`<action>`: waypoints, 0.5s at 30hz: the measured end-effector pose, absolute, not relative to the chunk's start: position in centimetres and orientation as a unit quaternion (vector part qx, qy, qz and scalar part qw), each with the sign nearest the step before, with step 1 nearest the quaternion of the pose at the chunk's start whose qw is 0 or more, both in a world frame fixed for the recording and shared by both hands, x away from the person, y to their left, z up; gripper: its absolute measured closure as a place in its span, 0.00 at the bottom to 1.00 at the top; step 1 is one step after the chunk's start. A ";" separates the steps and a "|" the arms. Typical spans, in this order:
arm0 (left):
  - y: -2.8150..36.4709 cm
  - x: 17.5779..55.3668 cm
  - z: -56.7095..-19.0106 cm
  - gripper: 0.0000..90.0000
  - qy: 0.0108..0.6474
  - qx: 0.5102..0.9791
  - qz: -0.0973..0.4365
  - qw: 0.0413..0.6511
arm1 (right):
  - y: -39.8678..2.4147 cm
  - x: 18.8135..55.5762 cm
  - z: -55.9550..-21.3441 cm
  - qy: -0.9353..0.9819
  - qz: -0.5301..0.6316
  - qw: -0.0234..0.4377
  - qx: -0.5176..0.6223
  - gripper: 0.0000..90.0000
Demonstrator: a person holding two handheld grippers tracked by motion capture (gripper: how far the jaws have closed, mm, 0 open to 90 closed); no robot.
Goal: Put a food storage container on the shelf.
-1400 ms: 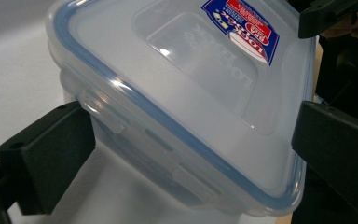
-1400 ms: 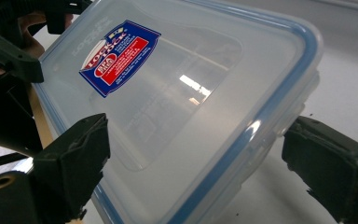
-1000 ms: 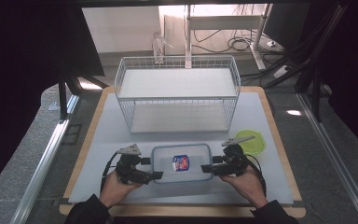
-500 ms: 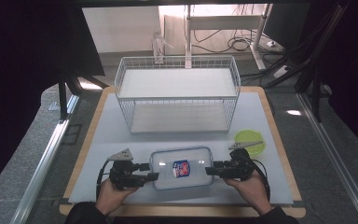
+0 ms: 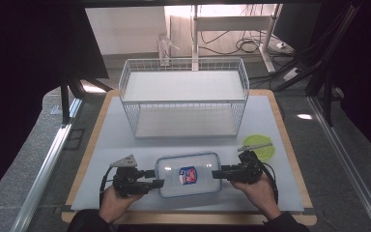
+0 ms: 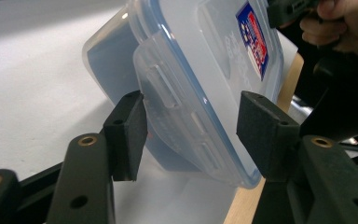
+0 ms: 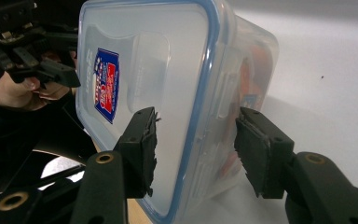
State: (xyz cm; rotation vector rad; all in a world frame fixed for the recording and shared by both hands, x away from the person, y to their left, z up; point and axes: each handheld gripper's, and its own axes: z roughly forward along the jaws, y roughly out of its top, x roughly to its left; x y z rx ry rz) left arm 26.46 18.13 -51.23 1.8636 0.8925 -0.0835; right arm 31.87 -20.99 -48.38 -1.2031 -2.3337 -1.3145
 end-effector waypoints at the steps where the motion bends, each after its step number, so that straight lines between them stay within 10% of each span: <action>1: 18.2 26.5 -51.3 0.49 0.374 0.771 -0.039 0.514 | -21.0 31.7 -48.4 -0.790 -0.446 0.101 -0.409 0.55; 15: 18.6 27.1 -51.5 0.55 0.421 0.734 -0.074 0.527 | -21.0 30.6 -48.3 -0.779 -0.448 0.105 -0.425 0.60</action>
